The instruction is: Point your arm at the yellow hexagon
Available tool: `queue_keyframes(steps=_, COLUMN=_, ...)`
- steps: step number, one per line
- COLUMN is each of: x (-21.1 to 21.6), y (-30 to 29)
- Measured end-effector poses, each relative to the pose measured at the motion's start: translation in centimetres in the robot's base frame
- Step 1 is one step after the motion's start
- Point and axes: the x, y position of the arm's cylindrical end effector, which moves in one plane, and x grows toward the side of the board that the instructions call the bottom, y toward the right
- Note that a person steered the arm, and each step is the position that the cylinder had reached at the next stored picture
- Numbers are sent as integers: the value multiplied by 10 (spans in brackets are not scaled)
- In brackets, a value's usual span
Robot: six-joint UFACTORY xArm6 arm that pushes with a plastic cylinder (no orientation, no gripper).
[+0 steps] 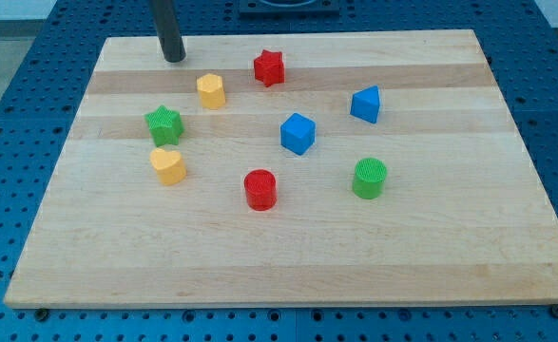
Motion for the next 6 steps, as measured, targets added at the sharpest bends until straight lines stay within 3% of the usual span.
queue_keyframes(steps=2, x=-12, y=55)
queue_keyframes(steps=4, x=-17, y=72)
queue_keyframes(steps=6, x=48, y=58)
